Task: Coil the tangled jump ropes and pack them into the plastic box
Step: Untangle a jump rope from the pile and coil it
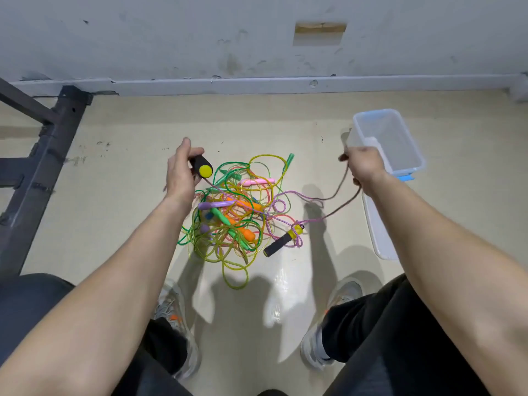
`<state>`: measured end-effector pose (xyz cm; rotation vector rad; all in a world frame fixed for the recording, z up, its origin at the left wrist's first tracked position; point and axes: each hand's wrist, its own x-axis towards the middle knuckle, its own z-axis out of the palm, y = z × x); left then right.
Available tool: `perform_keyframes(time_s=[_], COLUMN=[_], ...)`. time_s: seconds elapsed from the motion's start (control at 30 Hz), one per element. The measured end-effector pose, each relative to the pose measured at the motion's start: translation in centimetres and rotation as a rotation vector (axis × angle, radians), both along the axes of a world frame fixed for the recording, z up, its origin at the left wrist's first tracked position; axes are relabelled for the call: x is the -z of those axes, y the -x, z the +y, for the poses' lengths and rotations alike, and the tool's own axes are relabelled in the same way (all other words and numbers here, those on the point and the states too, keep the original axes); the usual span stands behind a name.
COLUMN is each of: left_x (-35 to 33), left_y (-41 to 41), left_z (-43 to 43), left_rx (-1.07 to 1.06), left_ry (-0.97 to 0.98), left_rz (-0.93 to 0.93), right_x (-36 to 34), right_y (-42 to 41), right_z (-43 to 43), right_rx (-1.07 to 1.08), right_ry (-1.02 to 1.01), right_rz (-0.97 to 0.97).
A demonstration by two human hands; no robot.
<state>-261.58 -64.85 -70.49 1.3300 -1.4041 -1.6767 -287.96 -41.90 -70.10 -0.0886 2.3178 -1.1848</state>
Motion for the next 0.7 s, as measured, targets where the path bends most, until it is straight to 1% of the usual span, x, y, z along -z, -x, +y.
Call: perform_keyframes(time_s=[0.1,0.17,0.2,0.23,0.27,0.3,0.33,0.37,0.4,0.47,0.53,0.6,0.67,0.7], left_x=[-0.5,-1.1,-1.1,-0.7,0.1,1.3,2.8,4.4,6.0,9.6,12.9,15.8,18.0,18.7], left_y=[1.4,2.4,2.8,3.1,3.2,3.2,3.1,2.8,2.5,2.0,1.6,1.6,2.0,2.3], left_z=[-1.9,-3.0,-3.4,-3.5,-3.5,-3.3,-2.8,-2.3,-1.7,-0.5,0.5,1.4,2.5,2.9], left_rx=[0.064,0.071,0.065,0.062,0.066,0.078,0.083,0.069,0.052,0.033,0.095,0.146,0.125,0.113], left_ry=[0.208,0.235,0.225,0.190,0.129,0.050,-0.032,-0.113,-0.194,-0.340,-0.380,-0.413,-0.462,-0.471], left_rz=[-0.042,-0.026,-0.027,-0.025,-0.024,-0.028,-0.052,-0.077,-0.095,-0.104,-0.184,-0.250,-0.274,-0.287], right_x=[-2.8,-4.2,-4.3,-3.9,-2.8,-1.4,0.9,3.2,5.8,11.8,17.4,22.6,26.8,28.3], right_y=[1.5,3.0,3.6,4.4,5.2,5.4,5.7,5.3,4.5,1.9,-2.0,-6.1,-10.3,-12.1], right_z=[-2.3,-3.9,-4.6,-5.2,-5.8,-6.0,-5.9,-5.5,-4.9,-3.3,-1.8,-0.4,-0.3,-0.7], right_rx=[-0.022,0.025,0.046,0.048,0.027,0.001,-0.004,-0.001,-0.010,-0.065,-0.109,-0.200,-0.356,-0.390], right_ry=[0.131,0.260,0.318,0.331,0.283,0.127,-0.087,-0.252,-0.351,-0.371,-0.406,-0.467,-0.484,-0.501], right_rz=[0.095,0.120,0.112,0.105,0.106,0.131,0.149,0.160,0.148,0.018,-0.232,-0.403,-0.488,-0.469])
